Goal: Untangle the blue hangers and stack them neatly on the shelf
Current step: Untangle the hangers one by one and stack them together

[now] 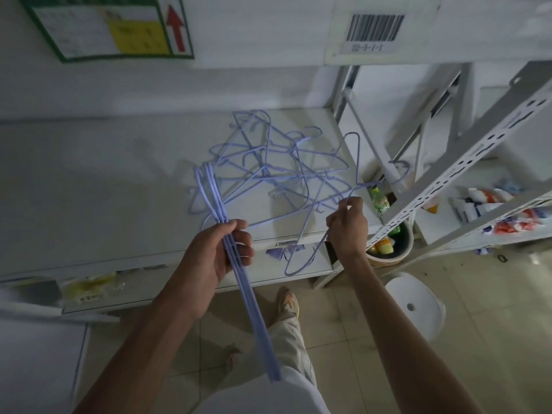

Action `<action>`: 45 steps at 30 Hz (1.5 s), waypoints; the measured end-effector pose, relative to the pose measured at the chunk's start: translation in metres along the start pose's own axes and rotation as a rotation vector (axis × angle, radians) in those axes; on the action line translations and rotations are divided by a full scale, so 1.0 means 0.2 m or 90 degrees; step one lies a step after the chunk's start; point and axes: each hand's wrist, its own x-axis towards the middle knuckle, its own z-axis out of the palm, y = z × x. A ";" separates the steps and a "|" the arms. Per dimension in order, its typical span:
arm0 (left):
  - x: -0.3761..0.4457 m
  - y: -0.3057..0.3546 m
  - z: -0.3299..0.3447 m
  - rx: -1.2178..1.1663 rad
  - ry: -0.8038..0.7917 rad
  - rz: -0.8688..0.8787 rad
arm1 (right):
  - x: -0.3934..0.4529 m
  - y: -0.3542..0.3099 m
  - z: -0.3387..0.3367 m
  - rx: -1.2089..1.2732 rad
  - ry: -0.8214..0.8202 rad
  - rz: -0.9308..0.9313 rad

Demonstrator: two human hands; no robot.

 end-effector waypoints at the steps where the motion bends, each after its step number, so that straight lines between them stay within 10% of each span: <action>1: 0.00 0.01 0.00 0.002 0.000 0.000 | -0.01 -0.03 -0.01 -0.009 0.002 -0.029; 18: -0.03 0.22 -0.09 0.171 0.023 0.016 | -0.61 -0.44 0.19 0.082 -0.344 -0.226; 36: -0.03 0.02 -0.22 0.145 0.064 0.119 | -0.83 -0.62 0.42 0.335 -0.548 0.077; 45: -0.01 0.08 -0.24 0.280 -0.129 0.086 | -0.79 -0.63 0.23 0.403 -0.643 0.174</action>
